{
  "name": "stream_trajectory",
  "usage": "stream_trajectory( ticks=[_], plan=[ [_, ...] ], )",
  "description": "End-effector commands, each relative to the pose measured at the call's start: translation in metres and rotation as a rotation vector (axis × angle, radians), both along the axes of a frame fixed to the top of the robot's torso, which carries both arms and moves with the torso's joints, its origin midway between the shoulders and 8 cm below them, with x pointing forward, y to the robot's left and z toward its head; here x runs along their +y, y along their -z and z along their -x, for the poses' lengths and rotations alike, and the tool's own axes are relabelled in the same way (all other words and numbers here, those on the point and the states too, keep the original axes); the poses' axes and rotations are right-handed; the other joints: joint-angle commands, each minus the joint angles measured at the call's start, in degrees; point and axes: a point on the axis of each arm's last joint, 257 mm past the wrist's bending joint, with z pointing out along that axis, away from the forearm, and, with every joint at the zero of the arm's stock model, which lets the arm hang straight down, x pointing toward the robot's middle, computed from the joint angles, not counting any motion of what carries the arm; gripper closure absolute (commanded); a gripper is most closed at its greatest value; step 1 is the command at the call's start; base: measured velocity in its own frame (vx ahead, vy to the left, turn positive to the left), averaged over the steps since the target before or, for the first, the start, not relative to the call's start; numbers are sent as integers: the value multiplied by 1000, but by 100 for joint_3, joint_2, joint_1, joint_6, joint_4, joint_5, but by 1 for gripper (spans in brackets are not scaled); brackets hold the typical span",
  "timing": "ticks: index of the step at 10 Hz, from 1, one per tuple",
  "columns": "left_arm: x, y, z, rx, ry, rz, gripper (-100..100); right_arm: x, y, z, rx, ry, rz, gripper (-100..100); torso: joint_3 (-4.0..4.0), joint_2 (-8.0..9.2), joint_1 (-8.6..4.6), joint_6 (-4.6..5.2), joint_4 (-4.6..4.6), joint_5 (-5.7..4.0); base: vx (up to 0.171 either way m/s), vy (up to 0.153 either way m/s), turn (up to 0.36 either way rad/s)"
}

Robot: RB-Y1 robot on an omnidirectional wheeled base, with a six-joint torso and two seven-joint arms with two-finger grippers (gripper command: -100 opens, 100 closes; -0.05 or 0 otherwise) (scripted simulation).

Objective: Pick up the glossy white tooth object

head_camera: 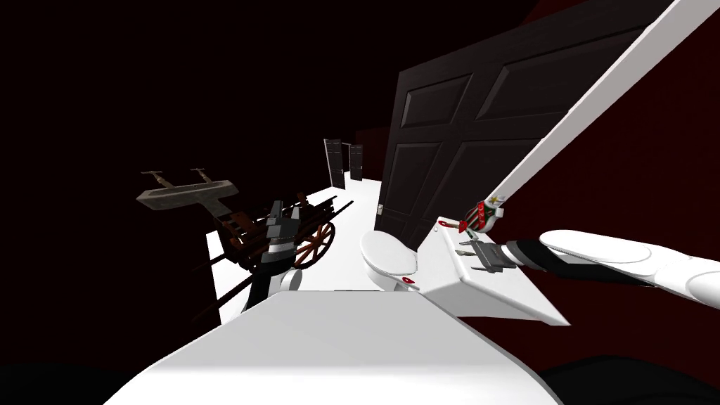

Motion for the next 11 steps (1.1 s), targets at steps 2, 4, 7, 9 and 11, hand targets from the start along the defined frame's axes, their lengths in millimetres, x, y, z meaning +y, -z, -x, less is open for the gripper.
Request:
stream_trajectory(
  ticks=[2, 4, 7, 9, 11],
  plan=[
    [0, 0, 0, 0, 0, 0, 0, -21, -3, 14, 50, -3, 64, -100, 0, 1, 1, 1, 0, 0, 24, -27, 76],
    [0, 0, 0, 0, 0, 0, 0, -22, -3, 15, 53, -2, 68, -100, -4, -7, -10, 0, -2, -2, 30, -40, 60],
    [0, 0, 0, 0, 0, 0, 0, -30, 19, 33, 54, 21, 71, -100, 0, 0, 8, -1, 0, 0, 25, 2, 82],
    [0, 0, 0, 0, 0, 0, 0, -28, 16, 31, 56, 15, 71, 100, -6, -8, -2, -4, -5, -12, 10, 0, 1],
    [0, 0, 0, 0, 0, 0, 0, -28, 16, 31, 57, 15, 71, 100, -5, -6, -8, -6, -4, -15, 0, 0, 0]
  ],
)
